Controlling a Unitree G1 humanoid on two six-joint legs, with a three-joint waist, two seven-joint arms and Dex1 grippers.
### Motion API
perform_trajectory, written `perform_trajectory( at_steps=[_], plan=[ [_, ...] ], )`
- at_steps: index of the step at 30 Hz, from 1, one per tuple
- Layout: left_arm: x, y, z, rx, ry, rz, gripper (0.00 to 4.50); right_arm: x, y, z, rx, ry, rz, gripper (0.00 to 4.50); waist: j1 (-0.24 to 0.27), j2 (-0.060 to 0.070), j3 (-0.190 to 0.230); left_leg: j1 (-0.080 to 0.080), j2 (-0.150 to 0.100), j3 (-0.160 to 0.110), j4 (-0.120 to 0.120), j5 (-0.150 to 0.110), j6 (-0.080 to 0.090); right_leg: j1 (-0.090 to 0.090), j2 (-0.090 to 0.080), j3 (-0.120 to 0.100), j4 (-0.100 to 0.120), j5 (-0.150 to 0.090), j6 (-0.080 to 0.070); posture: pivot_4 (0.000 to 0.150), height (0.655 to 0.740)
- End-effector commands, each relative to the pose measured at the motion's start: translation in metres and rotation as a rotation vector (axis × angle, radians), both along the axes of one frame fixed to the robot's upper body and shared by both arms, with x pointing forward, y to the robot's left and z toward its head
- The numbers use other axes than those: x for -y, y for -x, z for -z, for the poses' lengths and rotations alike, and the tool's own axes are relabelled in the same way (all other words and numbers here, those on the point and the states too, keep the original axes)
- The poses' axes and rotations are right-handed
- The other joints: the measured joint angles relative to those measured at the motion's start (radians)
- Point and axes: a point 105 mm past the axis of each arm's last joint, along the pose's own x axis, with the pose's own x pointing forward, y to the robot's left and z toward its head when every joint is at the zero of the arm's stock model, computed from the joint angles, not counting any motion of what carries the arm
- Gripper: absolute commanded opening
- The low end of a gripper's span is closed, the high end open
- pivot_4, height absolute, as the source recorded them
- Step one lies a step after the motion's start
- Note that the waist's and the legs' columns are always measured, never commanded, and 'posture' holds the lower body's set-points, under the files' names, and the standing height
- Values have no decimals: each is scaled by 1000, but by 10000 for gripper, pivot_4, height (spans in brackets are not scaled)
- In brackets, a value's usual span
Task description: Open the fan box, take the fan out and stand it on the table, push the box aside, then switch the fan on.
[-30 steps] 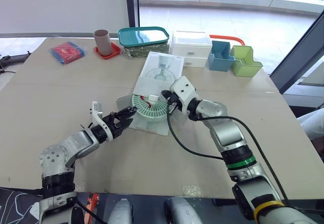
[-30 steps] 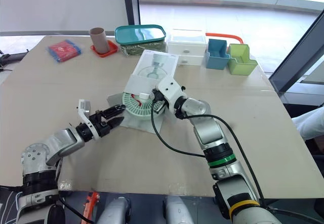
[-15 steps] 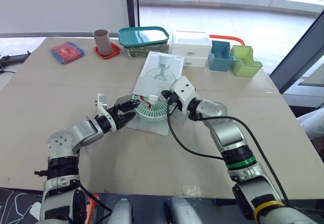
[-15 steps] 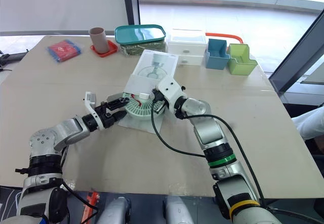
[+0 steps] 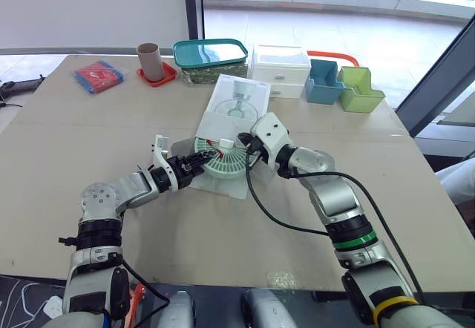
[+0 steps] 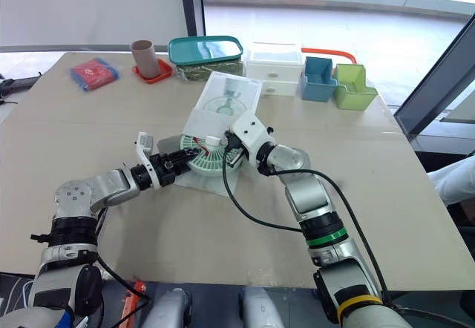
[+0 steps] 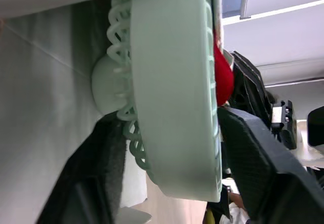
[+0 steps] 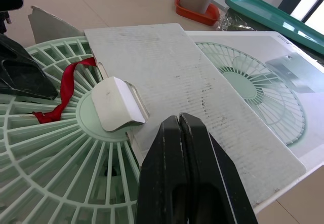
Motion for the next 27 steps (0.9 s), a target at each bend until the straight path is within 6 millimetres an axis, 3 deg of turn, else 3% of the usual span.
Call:
perform_trajectory(
  at_steps=[1, 11, 19, 23, 27],
  plan=[
    [-5, 11, -2, 27, 4, 5, 16983, -2, 2, 2, -8, 8, -12, 0, -1, 0, 0, 0, 0, 0, 0, 0, 0, 0, 0, 0, 0, 0, 0, 1500, 7400],
    [-23, 44, 14, -29, 0, 24, 16983, -2, 0, 1, -1, 0, -6, 0, -5, 0, 0, 0, 1, 0, 0, 0, 0, 0, 0, 0, 0, 0, 0, 1500, 7400],
    [-27, 64, 14, -69, 71, -8, 16983, -5, 1, 1, -2, -6, -11, 0, -4, 0, 0, 0, 1, 0, 0, 0, 0, 0, 0, 0, 0, 0, 0, 1500, 7400],
    [-37, 90, 24, -124, 57, 6, 16983, -5, 1, 2, -5, -5, -12, 0, -7, 0, 0, 1, 2, 1, 0, -1, -1, 0, 1, 1, 0, 0, -1, 1500, 7400],
    [-36, 96, 23, -145, 70, 11, 16983, -6, 1, 2, -6, -4, -18, 0, 1, 0, 0, 1, 2, 0, -1, -1, -1, 0, 0, -1, 1, -1, -2, 1500, 7400]
  ],
)
